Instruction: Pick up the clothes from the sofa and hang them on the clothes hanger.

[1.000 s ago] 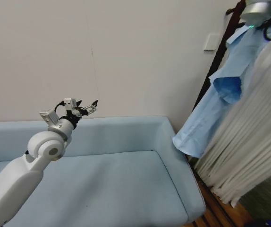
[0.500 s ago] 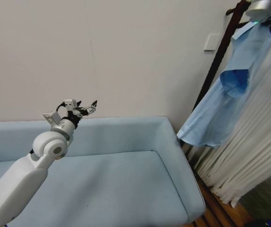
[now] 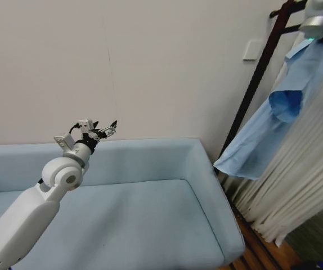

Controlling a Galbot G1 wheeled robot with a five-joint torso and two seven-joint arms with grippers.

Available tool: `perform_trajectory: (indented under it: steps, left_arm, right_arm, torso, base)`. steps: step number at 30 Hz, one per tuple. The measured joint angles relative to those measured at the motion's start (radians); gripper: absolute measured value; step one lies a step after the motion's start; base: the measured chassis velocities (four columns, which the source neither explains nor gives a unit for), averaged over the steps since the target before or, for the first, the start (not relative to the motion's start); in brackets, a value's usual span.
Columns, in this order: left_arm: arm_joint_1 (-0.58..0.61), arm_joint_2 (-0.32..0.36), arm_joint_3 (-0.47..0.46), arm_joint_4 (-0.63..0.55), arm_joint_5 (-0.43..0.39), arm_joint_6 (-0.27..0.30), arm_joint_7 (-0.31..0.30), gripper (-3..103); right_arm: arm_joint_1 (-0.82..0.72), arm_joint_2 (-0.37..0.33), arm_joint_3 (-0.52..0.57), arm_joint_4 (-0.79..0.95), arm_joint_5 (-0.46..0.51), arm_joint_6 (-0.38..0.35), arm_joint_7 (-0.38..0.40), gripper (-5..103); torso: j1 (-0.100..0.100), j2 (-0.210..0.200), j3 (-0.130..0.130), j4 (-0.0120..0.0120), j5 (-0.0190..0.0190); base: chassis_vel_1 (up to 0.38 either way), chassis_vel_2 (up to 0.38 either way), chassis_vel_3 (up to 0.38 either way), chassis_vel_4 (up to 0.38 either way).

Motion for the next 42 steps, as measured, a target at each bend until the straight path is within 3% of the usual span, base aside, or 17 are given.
perform_trajectory:
  steps: [20, 21, 23, 24, 26, 27, 28, 29, 32, 33, 34, 35, 38, 40, 42]
  left_arm:
    - [0.024, -0.017, -0.008, -0.011, 0.013, 0.001, 0.006, 100]
    - [0.027, -0.017, -0.010, -0.013, 0.013, 0.001, 0.007, 100]
    - [0.030, -0.017, -0.012, -0.014, 0.013, 0.001, 0.007, 100]
    - [0.033, -0.016, -0.015, -0.016, 0.014, 0.001, 0.008, 100]
    - [0.036, -0.016, -0.018, -0.018, 0.014, 0.001, 0.009, 100]
    - [0.039, -0.017, -0.020, -0.020, 0.014, 0.001, 0.009, 100]
    - [0.044, -0.018, -0.025, -0.021, 0.014, 0.000, 0.009, 100]
    - [0.049, -0.019, -0.030, -0.022, 0.015, 0.000, 0.010, 100]
    - [0.074, -0.020, -0.050, -0.028, 0.019, 0.000, 0.013, 100]
    - [0.090, -0.022, -0.062, -0.031, 0.022, 0.000, 0.017, 100]
    - [0.098, -0.024, -0.067, -0.031, 0.026, -0.001, 0.018, 100]
    - [0.108, -0.028, -0.073, -0.033, 0.031, -0.003, 0.020, 100]
    - [0.124, -0.036, -0.079, -0.034, 0.039, -0.007, 0.020, 100]
    - [0.139, -0.039, -0.085, -0.038, 0.045, -0.009, 0.021, 100]
    - [0.152, -0.040, -0.091, -0.041, 0.048, -0.009, 0.021, 100]
  right_arm:
    - [0.007, -0.041, -0.023, 0.099, -0.005, -0.001, 0.022, 8]
    - [0.013, -0.045, -0.029, 0.107, -0.003, -0.004, 0.022, 18]
    - [0.020, -0.048, -0.036, 0.117, -0.002, -0.006, 0.020, 18]
    - [0.028, -0.053, -0.046, 0.128, -0.002, -0.008, 0.019, 28]
    - [0.034, -0.056, -0.053, 0.141, -0.004, -0.009, 0.019, 28]
    - [0.039, -0.060, -0.057, 0.154, -0.005, -0.010, 0.021, 39]
    - [0.046, -0.066, -0.060, 0.174, -0.006, -0.013, 0.027, 39]
    - [0.052, -0.073, -0.061, 0.194, -0.006, -0.016, 0.032, 50]
    - [0.061, -0.089, -0.062, 0.241, -0.007, -0.025, 0.034, 50]
    - [0.075, -0.105, -0.072, 0.272, -0.007, -0.034, 0.025, 61]
    - [0.087, -0.115, -0.082, 0.294, -0.007, -0.040, 0.018, 61]
    - [0.106, -0.133, -0.096, 0.329, -0.006, -0.050, 0.010, 72]
    - [0.134, -0.166, -0.115, 0.387, -0.006, -0.066, -0.001, 72]
    - [0.155, -0.197, -0.127, 0.450, -0.017, -0.086, -0.014, 88]
    - [0.166, -0.211, -0.132, 0.487, -0.030, -0.097, -0.021, 93]
  torso:
    - [0.000, 0.000, 0.000, -0.0002, 0.0001]
    - [0.000, 0.000, 0.000, -0.0002, 0.0001]
    - [0.000, 0.000, 0.000, -0.0002, 0.0000]
    - [0.000, 0.000, 0.000, -0.0003, 0.0001]
    - [0.000, 0.000, 0.000, -0.0003, 0.0001]
    - [0.000, 0.000, 0.000, -0.0003, 0.0002]
    - [0.000, 0.000, 0.000, -0.0003, 0.0002]
    - [0.000, 0.000, 0.000, -0.0003, 0.0002]
    - [0.000, 0.000, 0.000, -0.0005, 0.0000]
    - [0.000, 0.000, 0.000, 0.0004, 0.0001]
    - [0.000, 0.000, 0.000, 0.0003, 0.0002]
    - [0.000, 0.000, 0.000, 0.0003, -0.0001]
    - [0.000, 0.000, 0.000, -0.0003, -0.0002]
    - [0.000, 0.000, 0.000, -0.0008, 0.0005]
    - [0.000, 0.000, 0.000, -0.0009, 0.0006]
  base:
    - [0.000, 0.000, 0.000, 0.000]
    - [0.000, 0.000, 0.000, 0.000]
    - [0.000, 0.000, 0.000, 0.000]
    - [0.000, 0.000, 0.000, 0.000]
    - [0.000, 0.000, 0.000, 0.000]
    - [0.000, 0.000, 0.000, 0.000]
    - [0.000, 0.000, 0.000, 0.000]
    - [0.000, 0.000, 0.000, 0.000]
    - [0.000, 0.000, 0.000, 0.000]
    - [0.000, 0.000, 0.000, 0.000]
    - [0.000, 0.000, 0.000, 0.000]
    - [0.000, 0.000, 0.000, 0.000]
    - [0.000, 0.000, 0.000, 0.000]
    - [0.000, 0.000, 0.000, 0.000]
    - [0.000, 0.000, 0.000, 0.000]
